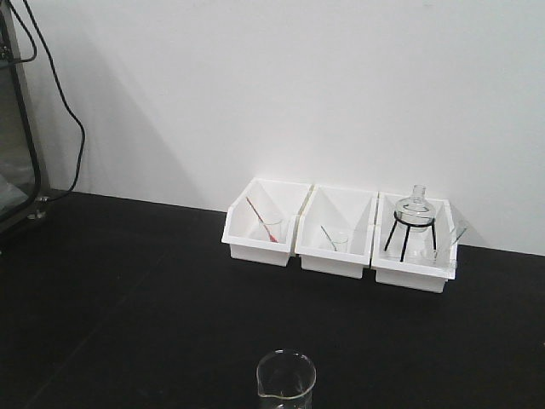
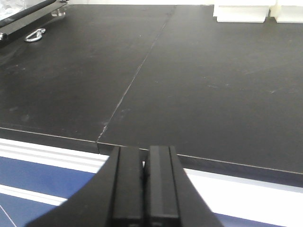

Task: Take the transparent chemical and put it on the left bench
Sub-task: 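Lower the held pipette onto the bench in front of the white bins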

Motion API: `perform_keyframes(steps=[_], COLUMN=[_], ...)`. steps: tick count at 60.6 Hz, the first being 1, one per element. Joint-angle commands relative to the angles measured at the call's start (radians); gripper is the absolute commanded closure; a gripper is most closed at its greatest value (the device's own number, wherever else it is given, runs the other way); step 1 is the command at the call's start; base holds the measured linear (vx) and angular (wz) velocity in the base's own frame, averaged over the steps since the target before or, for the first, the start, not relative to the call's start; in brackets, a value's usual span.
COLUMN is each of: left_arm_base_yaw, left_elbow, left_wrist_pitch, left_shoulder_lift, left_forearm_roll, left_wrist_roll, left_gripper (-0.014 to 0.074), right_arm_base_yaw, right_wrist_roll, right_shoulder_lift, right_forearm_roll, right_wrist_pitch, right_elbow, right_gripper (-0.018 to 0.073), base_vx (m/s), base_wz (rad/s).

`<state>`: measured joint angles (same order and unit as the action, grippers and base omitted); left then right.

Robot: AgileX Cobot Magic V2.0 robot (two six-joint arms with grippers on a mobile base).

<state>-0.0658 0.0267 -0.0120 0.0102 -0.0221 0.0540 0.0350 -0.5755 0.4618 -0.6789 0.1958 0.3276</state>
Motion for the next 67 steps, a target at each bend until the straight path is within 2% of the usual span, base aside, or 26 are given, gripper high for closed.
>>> perform_keyframes(steps=[1,6,13,19,23,28,30,38,44,55,67], left_arm_base_yaw=[-0.002,-0.002,-0.002,-0.002,-0.002,-0.002,-0.002,-0.002,-0.002,-0.002,-0.002], left_elbow=[0.016,0.016,0.016,0.016,0.016,0.016,0.016,0.016,0.016,0.016,0.016], left_wrist_pitch=[0.078,0.078,0.078,0.078,0.078,0.078,0.078,0.078,0.078,0.078,0.078], left_shoulder_lift=[0.019,0.019,0.019,0.019,0.019,0.019,0.019,0.019,0.019,0.019,0.019], left_forearm_roll=[-0.001,-0.001,-0.001,-0.001,-0.001,-0.001,-0.001,-0.001,-0.001,-0.001,-0.001], left_wrist_roll=[-0.008,-0.008,-0.008,-0.008,-0.008,-0.008,-0.008,-0.008,-0.008,-0.008,-0.008], left_gripper=[0.0600,0.0600,0.0600,0.0600,0.0600,0.0600,0.0600,0.0600,0.0600,0.0600,0.0600], right_arm_base_yaw=[0.005,0.005,0.005,-0.012,-0.053,-0.150,-0.213,-0.376,-0.456,-0.511,-0.510], right_wrist_roll=[0.001,-0.035,-0.157,-0.258,-0.286,-0.293,-0.292,-0.288,-0.284,-0.251,-0.263], right_shoulder_lift=[0.076,0.170,0.348,0.483,0.567,0.683,0.743,0.897,0.986,1.104,1.174], right_forearm_roll=[-0.009,-0.033,-0.201,-0.333,-0.358,-0.358,-0.358,-0.358,-0.361,-0.395,-0.394], right_wrist_pitch=[0.244,0.392,0.533,0.571,0.548,0.504,0.464,0.294,0.196,0.065,0.054], right_elbow=[0.034,0.045,0.143,0.276,0.364,0.470,0.517,0.644,0.692,0.710,0.710], right_gripper=[0.0515,0.0557,0.0566,0.0563,0.0562,0.0562,0.0562,0.0562,0.0560,0.0557,0.0550], base_vx=[0.00,0.00,0.00,0.00,0.00,0.00,0.00,0.00,0.00,0.00,0.00], base_wz=[0.00,0.00,0.00,0.00,0.00,0.00,0.00,0.00,0.00,0.00,0.00])
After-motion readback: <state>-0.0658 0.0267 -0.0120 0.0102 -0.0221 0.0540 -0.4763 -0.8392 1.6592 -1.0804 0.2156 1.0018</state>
